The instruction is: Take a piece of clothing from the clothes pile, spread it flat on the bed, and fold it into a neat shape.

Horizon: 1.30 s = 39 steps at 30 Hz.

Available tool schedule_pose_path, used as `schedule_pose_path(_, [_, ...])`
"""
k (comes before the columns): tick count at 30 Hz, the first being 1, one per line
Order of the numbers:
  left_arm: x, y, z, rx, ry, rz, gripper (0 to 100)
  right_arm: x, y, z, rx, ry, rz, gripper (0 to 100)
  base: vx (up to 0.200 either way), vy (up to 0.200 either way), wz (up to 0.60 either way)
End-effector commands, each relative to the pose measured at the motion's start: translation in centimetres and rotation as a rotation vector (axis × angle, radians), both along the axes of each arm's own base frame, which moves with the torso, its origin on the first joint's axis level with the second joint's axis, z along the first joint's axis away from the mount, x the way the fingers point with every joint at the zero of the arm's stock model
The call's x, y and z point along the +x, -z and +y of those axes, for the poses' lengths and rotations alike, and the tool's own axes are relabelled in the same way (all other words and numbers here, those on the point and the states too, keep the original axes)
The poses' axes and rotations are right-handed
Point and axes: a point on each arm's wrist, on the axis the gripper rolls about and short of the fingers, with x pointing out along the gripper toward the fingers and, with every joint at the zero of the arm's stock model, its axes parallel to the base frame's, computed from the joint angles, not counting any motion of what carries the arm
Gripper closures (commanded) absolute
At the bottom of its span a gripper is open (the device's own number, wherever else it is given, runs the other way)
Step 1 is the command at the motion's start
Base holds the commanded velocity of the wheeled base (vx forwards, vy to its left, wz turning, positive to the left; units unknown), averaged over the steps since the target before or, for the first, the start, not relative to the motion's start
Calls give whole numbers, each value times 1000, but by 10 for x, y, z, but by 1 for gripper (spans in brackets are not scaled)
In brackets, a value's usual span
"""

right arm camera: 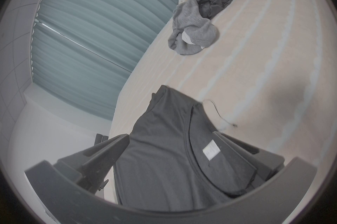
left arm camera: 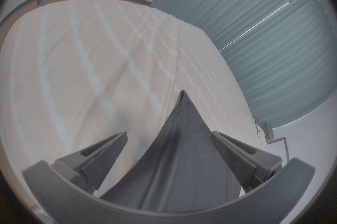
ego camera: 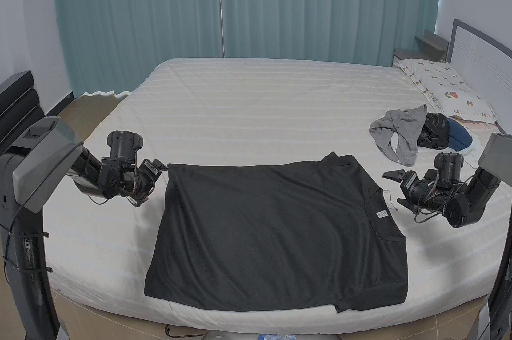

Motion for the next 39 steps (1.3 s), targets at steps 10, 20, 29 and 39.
schedule_pose_path(10, [-79, 2, -1, -103, 50, -34, 0, -43, 8, 1, 94, -26, 127, 0, -200, 0, 0])
schedule_pose_path(20, [-82, 9, -3, -117, 64, -3, 0, -44, 9, 2, 97, -29, 132, 0, -40, 0, 0])
schedule_pose_path(29, [-87, 8, -17, -147, 79, 13, 0, -44, 9, 3, 95, -33, 121, 0, 0, -111, 0])
schedule_pose_path(39, [-93, 8, -18, -129, 86, 20, 0, -53, 13, 13, 89, -65, 82, 0, 0, -140, 0])
